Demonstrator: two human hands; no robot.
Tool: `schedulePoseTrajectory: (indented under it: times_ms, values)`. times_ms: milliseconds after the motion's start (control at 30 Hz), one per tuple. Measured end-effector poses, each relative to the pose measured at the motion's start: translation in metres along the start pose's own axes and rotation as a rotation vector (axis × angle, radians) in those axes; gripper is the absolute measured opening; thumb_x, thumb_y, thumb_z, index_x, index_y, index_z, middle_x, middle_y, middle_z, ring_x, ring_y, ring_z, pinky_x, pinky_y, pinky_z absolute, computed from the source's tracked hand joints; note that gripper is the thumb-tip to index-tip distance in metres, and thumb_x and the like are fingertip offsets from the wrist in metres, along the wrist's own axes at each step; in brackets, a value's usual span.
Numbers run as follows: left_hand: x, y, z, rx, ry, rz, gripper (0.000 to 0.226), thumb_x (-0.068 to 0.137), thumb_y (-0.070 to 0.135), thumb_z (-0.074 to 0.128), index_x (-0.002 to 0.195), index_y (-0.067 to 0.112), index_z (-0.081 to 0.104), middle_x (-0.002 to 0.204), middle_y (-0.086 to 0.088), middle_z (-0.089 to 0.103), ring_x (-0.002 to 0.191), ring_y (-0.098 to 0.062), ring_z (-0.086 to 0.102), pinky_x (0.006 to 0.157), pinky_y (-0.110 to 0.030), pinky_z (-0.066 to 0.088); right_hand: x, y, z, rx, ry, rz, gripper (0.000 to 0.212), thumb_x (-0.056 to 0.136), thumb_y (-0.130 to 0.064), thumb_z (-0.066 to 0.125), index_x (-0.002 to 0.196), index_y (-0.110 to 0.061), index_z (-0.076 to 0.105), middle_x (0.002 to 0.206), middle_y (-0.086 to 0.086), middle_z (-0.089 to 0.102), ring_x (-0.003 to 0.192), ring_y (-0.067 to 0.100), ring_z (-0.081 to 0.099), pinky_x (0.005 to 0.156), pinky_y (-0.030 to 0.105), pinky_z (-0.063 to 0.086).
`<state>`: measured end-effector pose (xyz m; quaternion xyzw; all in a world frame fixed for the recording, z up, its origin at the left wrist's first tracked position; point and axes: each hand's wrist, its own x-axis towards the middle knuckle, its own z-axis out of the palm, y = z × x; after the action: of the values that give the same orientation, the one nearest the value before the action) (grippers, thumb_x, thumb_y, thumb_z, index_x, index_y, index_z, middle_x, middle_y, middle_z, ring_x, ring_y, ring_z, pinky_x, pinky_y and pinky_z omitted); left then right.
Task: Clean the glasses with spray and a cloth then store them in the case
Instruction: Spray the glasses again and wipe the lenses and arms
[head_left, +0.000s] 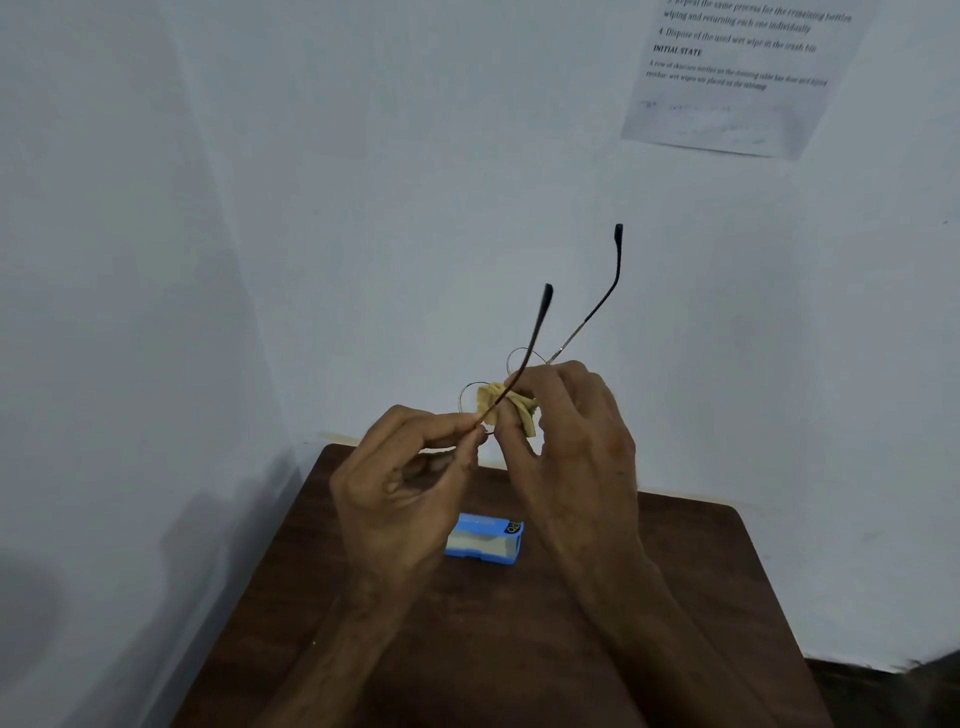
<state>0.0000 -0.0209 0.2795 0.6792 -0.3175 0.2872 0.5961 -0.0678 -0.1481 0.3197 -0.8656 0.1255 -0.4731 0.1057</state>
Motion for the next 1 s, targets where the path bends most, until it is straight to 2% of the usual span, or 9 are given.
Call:
schedulePoseTrajectory:
  times_ms: [233, 333, 400, 500, 567, 700, 767, 867, 1000]
  values:
    - [0.0, 0.002, 0.008, -0.008, -0.009, 0.02, 0.033, 0.079, 0.006, 0.084, 0.108, 0.016, 0.071, 0.096, 0.005, 0.067, 0.097, 0.017, 0.062, 0.087, -0.002, 0.049, 0.001, 0.002, 0.003, 0.053, 0.048, 0.041, 0.009, 0.092, -0.021, 0.071, 0.096, -0.015, 0.067, 0.09, -0.001, 0.065, 0.078, 0.016, 0.054, 0.071, 0.017, 0.036]
    - [-0.003, -0.004, 0.012, -0.021, -0.038, 0.008, 0.026, 0.086, 0.021, 0.083, 0.108, 0.012, 0.073, 0.097, 0.004, 0.067, 0.095, 0.012, 0.063, 0.087, -0.001, 0.048, 0.001, 0.006, 0.006, 0.017, 0.014, 0.045, 0.014, 0.089, -0.016, 0.079, 0.099, -0.013, 0.07, 0.093, 0.001, 0.067, 0.081, 0.019, 0.059, 0.069, 0.023, 0.045]
    - [-0.005, -0.006, 0.014, 0.001, -0.044, 0.006, 0.039, 0.091, 0.04, 0.073, 0.102, 0.002, 0.077, 0.096, 0.003, 0.067, 0.092, 0.003, 0.061, 0.088, 0.001, 0.047, 0.001, 0.011, 0.009, -0.011, -0.03, 0.042, 0.018, 0.088, -0.016, 0.081, 0.103, -0.012, 0.073, 0.097, 0.005, 0.069, 0.085, 0.025, 0.064, 0.068, 0.034, 0.056]
    - [-0.004, -0.009, 0.013, -0.023, -0.076, 0.059, 0.053, 0.096, 0.049, 0.063, 0.099, -0.003, 0.077, 0.092, -0.003, 0.071, 0.089, -0.009, 0.062, 0.091, 0.001, 0.045, 0.002, 0.015, 0.011, 0.082, -0.093, 0.049, 0.014, 0.096, -0.022, 0.068, 0.107, -0.016, 0.075, 0.101, 0.001, 0.068, 0.093, 0.023, 0.063, 0.074, 0.039, 0.058]
    - [-0.002, -0.009, 0.012, -0.025, -0.08, 0.095, 0.059, 0.101, 0.053, 0.055, 0.099, -0.002, 0.077, 0.089, -0.007, 0.073, 0.091, -0.003, 0.059, 0.092, 0.003, 0.042, 0.002, 0.02, 0.011, 0.217, -0.16, 0.057, 0.018, 0.1, -0.024, 0.062, 0.11, -0.019, 0.075, 0.103, -0.004, 0.067, 0.096, 0.018, 0.062, 0.081, 0.037, 0.055]
    - [-0.001, -0.007, 0.014, 0.003, -0.038, 0.154, 0.023, 0.103, 0.039, 0.058, 0.106, 0.017, 0.064, 0.094, 0.006, 0.061, 0.103, 0.03, 0.05, 0.09, 0.008, 0.036, 0.003, 0.031, 0.006, 0.503, -0.321, -0.004, 0.022, 0.103, -0.016, 0.06, 0.12, -0.017, 0.074, 0.111, -0.007, 0.068, 0.107, 0.016, 0.066, 0.089, 0.042, 0.056]
    - [-0.002, -0.012, 0.015, -0.001, -0.054, 0.157, 0.016, 0.092, 0.025, 0.071, 0.105, 0.017, 0.071, 0.094, 0.012, 0.066, 0.099, 0.022, 0.056, 0.09, 0.003, 0.042, 0.003, 0.034, 0.001, 0.55, -0.37, -0.001, 0.024, 0.104, -0.011, 0.058, 0.121, -0.017, 0.074, 0.113, -0.008, 0.068, 0.109, 0.017, 0.067, 0.091, 0.043, 0.057]
    - [-0.006, -0.016, 0.014, -0.004, -0.081, 0.102, 0.021, 0.085, 0.019, 0.079, 0.103, 0.007, 0.078, 0.09, -0.005, 0.075, 0.091, 0.003, 0.064, 0.09, -0.005, 0.049, -0.001, 0.033, -0.006, 0.547, -0.394, 0.019, 0.025, 0.104, -0.009, 0.056, 0.119, -0.017, 0.073, 0.113, -0.007, 0.069, 0.111, 0.014, 0.067, 0.095, 0.036, 0.055]
    - [-0.01, -0.003, 0.019, -0.037, -0.05, 0.01, 0.029, 0.082, 0.009, 0.086, 0.106, 0.017, 0.072, 0.096, 0.009, 0.07, 0.095, 0.014, 0.065, 0.087, -0.006, 0.051, -0.01, 0.029, -0.011, 0.437, -0.338, 0.073, 0.019, 0.101, -0.018, 0.057, 0.112, -0.019, 0.073, 0.107, -0.009, 0.068, 0.103, 0.009, 0.065, 0.088, 0.026, 0.054]
